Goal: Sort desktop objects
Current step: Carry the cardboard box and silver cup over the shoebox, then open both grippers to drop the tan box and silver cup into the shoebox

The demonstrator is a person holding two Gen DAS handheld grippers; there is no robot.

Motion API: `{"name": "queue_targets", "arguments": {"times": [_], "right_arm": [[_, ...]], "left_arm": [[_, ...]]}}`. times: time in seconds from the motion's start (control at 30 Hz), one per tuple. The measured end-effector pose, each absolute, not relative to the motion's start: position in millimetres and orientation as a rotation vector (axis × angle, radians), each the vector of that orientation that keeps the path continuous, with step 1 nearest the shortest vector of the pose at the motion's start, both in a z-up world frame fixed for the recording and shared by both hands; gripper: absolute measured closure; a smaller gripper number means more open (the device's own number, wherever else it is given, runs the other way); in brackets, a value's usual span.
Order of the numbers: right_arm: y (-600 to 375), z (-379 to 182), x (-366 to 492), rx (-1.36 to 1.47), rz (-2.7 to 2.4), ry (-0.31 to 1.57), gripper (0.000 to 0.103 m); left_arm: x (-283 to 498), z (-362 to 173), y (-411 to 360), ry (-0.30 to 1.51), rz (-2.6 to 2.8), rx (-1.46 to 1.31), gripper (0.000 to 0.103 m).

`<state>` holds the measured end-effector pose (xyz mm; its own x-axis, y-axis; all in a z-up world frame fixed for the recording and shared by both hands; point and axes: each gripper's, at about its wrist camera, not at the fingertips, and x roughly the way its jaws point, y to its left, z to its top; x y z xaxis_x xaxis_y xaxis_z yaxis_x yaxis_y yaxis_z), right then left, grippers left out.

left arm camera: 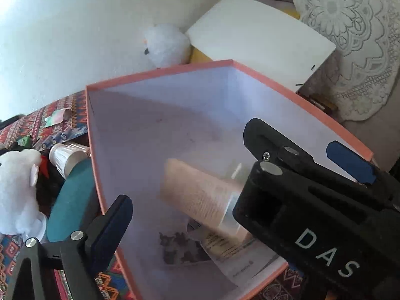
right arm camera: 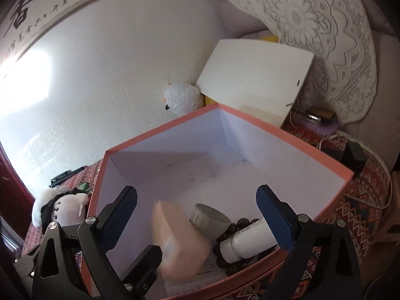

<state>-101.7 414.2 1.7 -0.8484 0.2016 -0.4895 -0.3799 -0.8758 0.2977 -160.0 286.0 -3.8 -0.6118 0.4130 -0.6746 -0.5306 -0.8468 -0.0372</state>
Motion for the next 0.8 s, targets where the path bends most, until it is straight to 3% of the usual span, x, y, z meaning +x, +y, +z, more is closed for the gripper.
{"name": "queue_targets", "arguments": {"times": [0.43, 0.8], "right_arm": [[387, 23, -83, -0.566, 2.687, 0.503, 0.005], [257, 47, -83, -0.575, 2.940, 0.220, 0.005]], "left_arm": [[-146, 18, 234, 0.156, 2.467, -0.942, 0.012], [-143, 25, 84, 0.097, 2.666, -1.018, 0.009]]}}
